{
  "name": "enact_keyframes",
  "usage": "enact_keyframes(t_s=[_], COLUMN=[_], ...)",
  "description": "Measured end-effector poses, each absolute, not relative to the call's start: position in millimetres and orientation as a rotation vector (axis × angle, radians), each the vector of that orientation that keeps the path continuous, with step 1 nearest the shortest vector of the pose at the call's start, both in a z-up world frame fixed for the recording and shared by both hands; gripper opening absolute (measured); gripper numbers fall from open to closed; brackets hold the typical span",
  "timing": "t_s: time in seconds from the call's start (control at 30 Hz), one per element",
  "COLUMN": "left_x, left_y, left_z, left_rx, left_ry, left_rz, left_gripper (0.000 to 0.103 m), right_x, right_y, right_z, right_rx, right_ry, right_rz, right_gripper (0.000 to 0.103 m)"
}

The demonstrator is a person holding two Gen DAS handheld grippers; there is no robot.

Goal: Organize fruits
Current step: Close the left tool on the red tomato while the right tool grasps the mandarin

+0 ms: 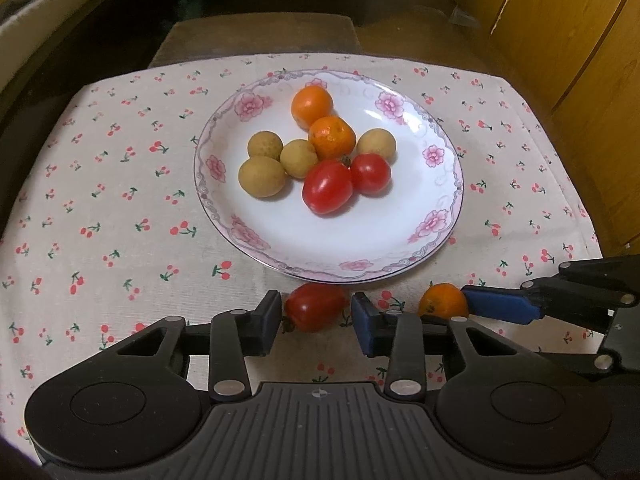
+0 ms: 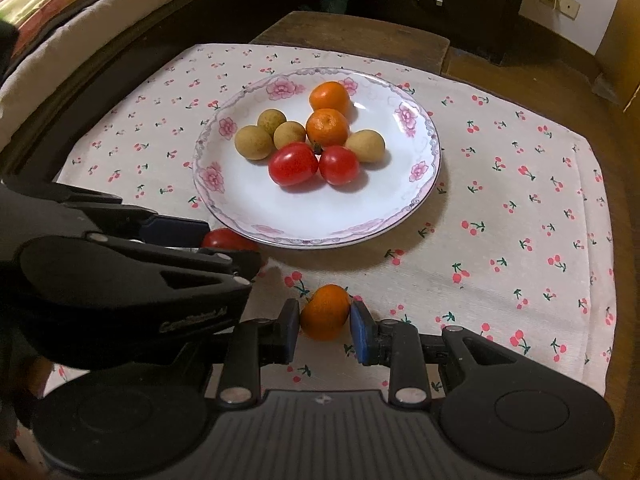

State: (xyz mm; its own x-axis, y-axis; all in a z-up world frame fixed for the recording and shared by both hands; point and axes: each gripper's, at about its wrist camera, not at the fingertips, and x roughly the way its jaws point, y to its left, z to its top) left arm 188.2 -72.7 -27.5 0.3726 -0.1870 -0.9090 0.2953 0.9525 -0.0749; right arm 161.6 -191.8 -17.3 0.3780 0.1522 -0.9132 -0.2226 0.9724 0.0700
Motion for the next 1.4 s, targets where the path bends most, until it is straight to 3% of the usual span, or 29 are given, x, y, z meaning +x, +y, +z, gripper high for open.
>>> enact_keyframes(t_s=[0.6,1.4], left_x=[176,173], left_y=[-68,-72], left_z=[-30,-31], left_rx=[0.193,0.189], left_ry=[1.163,1.197], left_rz=[-0.314,-0.317], left_gripper=[0.036,0.037], right_x=[154,167], right_y=[-202,-205], right_z=[-11,-21], right_rx=[-0.078,-0.034], right_ry=[1.170,1.173], right_rz=[0.220,0.228], right_gripper=[0.029,0.031])
